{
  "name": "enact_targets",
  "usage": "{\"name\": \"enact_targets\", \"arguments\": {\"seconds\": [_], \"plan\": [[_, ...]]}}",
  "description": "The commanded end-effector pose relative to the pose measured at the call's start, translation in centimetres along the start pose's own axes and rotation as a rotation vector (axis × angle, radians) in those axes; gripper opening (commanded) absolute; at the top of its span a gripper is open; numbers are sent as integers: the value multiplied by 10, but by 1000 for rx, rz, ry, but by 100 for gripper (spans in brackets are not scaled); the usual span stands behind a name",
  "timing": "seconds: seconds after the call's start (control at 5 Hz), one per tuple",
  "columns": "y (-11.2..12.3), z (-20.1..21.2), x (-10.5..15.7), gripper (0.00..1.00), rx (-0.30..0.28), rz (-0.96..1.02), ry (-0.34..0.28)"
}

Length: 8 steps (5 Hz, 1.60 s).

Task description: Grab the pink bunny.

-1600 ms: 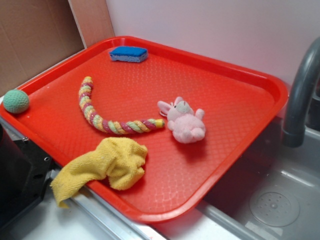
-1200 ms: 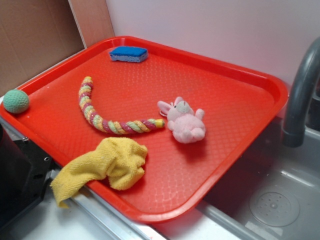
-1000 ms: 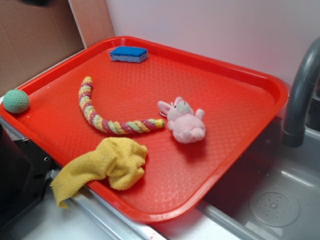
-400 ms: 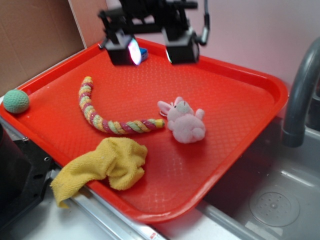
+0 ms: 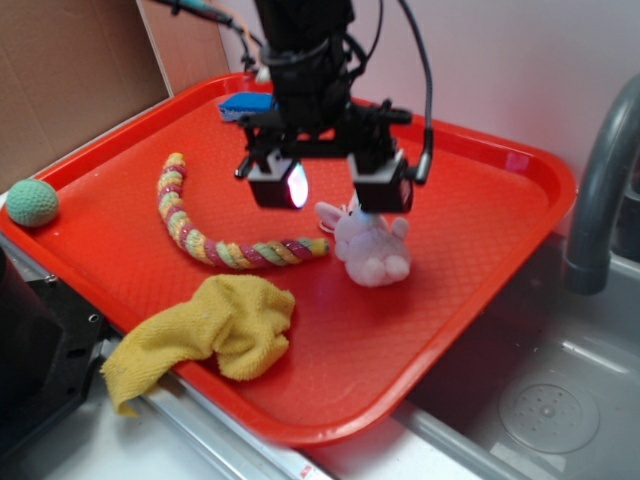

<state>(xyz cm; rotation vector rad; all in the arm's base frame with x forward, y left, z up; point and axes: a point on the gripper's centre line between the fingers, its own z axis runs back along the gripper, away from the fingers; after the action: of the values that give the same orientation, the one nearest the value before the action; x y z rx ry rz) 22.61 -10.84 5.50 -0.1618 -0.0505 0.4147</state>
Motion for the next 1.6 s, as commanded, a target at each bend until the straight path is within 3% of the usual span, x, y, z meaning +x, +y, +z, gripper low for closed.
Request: {"name": "enact_targets", "arguments": {"seconds": [0.0,0.2,0.6,0.8,1.4], "plan": [[-8,15,11,100,-45,-10,-39],[-8,15,11,100,-45,-10,-39],[-56,18,5,100,-60,237,-51],[-62,17,14,100,-45,301,-40],[-24,-10,1,100,46,449,55]]}}
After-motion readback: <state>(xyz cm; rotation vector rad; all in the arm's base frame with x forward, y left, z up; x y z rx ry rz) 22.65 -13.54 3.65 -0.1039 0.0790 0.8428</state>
